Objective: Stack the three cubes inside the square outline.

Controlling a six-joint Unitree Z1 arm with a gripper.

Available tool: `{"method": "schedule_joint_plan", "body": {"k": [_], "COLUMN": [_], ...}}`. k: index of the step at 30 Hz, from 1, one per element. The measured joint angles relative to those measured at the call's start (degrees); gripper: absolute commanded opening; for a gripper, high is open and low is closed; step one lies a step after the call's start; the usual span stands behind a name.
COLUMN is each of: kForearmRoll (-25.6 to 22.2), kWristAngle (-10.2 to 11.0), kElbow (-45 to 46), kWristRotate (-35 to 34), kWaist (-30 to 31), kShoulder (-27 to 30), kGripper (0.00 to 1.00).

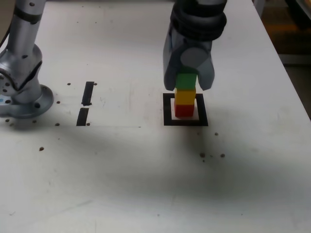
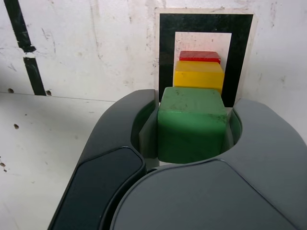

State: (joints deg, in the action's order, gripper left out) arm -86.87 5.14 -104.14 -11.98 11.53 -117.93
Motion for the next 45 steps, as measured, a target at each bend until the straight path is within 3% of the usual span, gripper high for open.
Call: {"method": "schedule_joint_plan", "body": {"k": [23,31,39,45], "kForearmRoll": [1.6,1.7,1.7,1.7], "kWristAngle": [0.1,-0.6,0.0,-0.2], "kElbow": [2.2,2.5,2.2,2.2], "kWristRotate": [0.0,0.2,0.4,0.4], "kWaist": [-1.0,-1.1,-1.2,-1.2], "kShoulder": [-0.2,-0.2,-0.2,-0.2], "kGripper": [0.21,0.36,0.64,0.72]}}
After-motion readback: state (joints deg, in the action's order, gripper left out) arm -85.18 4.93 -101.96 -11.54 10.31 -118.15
